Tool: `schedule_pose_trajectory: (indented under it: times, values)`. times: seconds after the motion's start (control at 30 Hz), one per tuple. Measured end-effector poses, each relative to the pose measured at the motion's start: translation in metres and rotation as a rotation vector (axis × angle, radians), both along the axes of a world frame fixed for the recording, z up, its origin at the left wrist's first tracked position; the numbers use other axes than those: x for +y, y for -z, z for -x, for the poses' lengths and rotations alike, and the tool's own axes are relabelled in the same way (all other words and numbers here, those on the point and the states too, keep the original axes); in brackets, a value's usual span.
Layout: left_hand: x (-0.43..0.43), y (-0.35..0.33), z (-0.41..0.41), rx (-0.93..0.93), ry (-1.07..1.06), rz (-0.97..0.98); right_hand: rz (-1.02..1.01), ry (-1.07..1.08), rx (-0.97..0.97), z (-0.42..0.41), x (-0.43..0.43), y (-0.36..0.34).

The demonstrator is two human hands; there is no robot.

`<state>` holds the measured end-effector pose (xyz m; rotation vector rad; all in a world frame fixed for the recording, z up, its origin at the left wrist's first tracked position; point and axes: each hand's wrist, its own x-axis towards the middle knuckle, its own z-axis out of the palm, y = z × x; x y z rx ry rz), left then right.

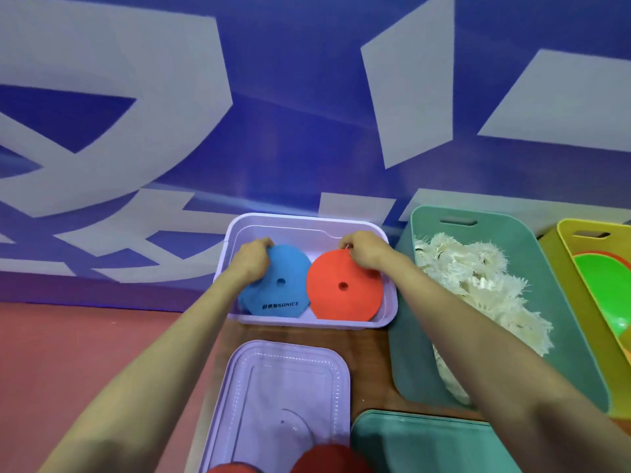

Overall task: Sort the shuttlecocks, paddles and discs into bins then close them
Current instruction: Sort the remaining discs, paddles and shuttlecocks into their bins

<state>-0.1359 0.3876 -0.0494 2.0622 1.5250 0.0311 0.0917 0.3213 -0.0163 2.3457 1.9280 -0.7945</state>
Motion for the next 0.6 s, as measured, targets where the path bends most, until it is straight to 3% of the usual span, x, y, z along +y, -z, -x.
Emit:
schedule_pose_trajectory:
  times: [0.23, 0.47, 0.6]
  values:
    - [-0.009, 0.017, -0.016, 0.29, 0.205, -0.237, -0.044, -0.006, -0.134, 0.004, 0.012, 0.027]
    - [-0.025, 0.036, -0.015, 0.456, 0.397, 0.049, 0.362, -0.341, -0.391, 0.025, -0.01, 0.038]
    - [-0.03, 0.015, -0.011, 0.385, 0.332, 0.072, 0.245, -0.298, -0.333, 0.031, -0.022, 0.029]
